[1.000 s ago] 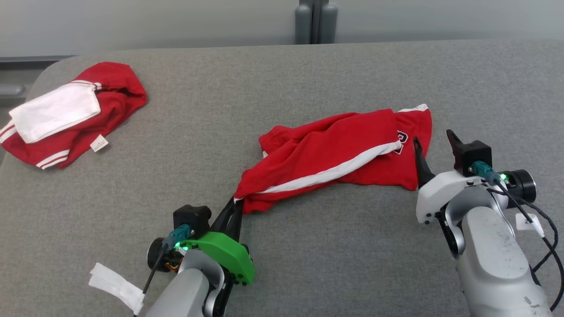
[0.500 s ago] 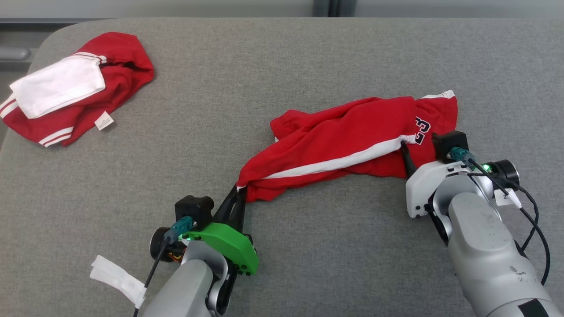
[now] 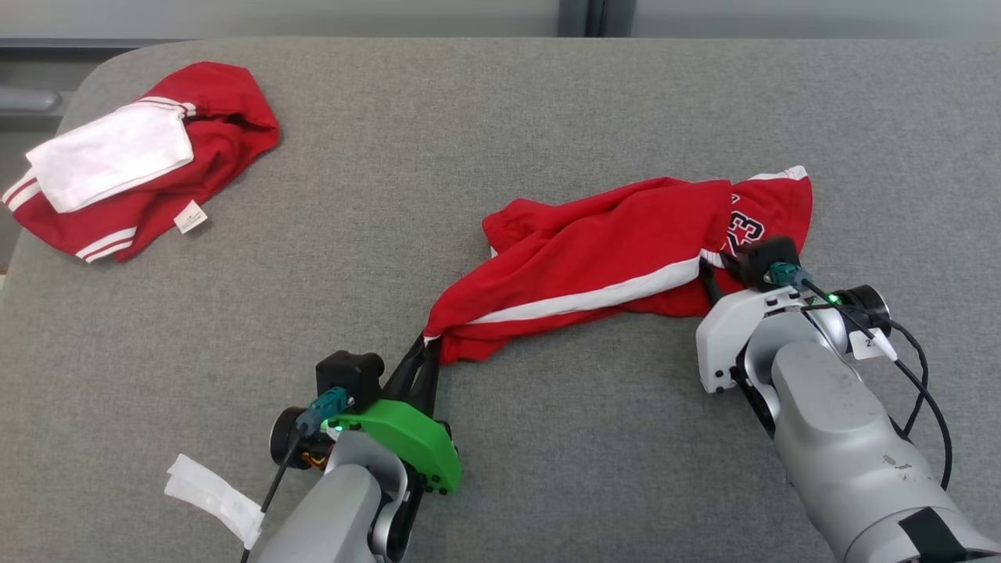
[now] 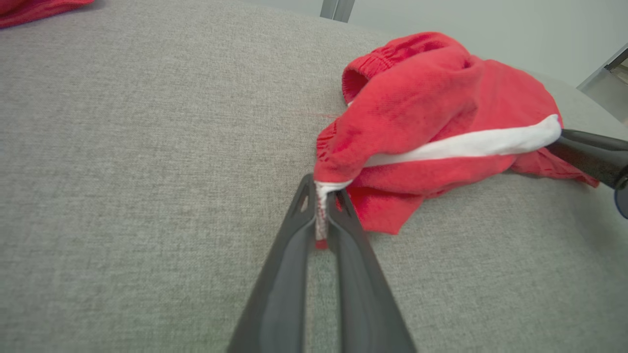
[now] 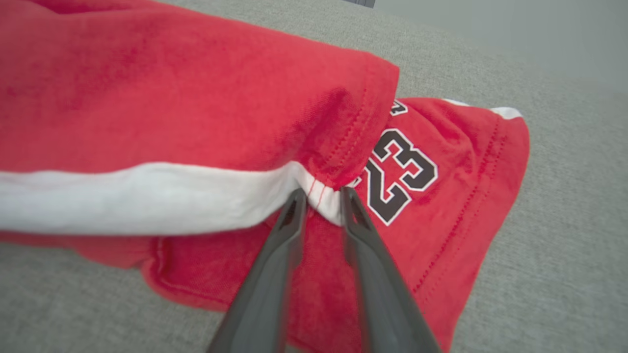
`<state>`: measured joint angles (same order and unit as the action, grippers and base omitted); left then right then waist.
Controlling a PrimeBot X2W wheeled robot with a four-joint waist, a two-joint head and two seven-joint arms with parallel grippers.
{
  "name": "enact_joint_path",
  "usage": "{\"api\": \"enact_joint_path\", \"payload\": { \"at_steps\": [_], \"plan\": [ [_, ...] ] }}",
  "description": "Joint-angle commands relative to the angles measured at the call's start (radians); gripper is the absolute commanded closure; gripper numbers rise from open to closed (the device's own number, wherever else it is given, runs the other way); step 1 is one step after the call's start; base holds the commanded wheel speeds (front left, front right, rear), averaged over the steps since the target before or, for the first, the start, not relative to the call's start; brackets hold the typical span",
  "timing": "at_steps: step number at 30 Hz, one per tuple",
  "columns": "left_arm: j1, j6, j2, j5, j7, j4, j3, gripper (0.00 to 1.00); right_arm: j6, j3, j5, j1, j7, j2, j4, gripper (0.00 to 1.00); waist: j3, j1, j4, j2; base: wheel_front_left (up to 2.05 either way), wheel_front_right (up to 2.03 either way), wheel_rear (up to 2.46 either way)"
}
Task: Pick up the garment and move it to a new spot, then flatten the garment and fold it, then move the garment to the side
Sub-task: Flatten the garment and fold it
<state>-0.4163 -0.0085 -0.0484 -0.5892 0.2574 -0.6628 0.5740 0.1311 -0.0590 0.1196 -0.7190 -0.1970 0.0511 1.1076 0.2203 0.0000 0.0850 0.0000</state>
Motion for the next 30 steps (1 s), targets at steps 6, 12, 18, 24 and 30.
{"api": "enact_joint_path", "payload": {
  "at_steps": [6,12,18,24,30],
  "plan": [
    [-0.008,0.003,-0.004,-0.006,0.008,-0.010,-0.001,1.00,-0.001,-0.020,-0.026,-0.020,-0.034,0.001,0.030,0.97,-0.011,0.0000,-0.002,0.0000,0.00,0.00,0.00],
    [0.009,0.009,-0.013,0.000,0.010,0.004,-0.017,1.00,-0.001,-0.023,-0.038,0.006,-0.062,0.001,0.003,1.00,-0.045,0.0000,-0.023,0.0000,0.00,0.00,0.00],
    [0.021,0.029,-0.032,0.026,0.008,0.091,-0.068,1.00,-0.001,-0.026,-0.062,0.050,-0.069,0.000,-0.126,1.00,-0.094,0.0000,-0.056,0.0000,0.00,0.00,0.00],
    [0.044,0.047,-0.062,0.073,0.007,0.250,-0.123,1.00,-0.001,-0.047,-0.106,0.156,-0.069,0.020,-0.394,1.00,-0.169,0.0000,-0.095,0.0000,0.00,0.00,0.00],
    [0.088,0.077,-0.098,0.107,0.007,0.478,-0.157,1.00,-0.001,-0.029,-0.154,0.301,-0.067,0.065,-0.725,1.00,-0.251,0.0000,-0.126,0.0000,0.00,0.00,0.00]
  ]
}}
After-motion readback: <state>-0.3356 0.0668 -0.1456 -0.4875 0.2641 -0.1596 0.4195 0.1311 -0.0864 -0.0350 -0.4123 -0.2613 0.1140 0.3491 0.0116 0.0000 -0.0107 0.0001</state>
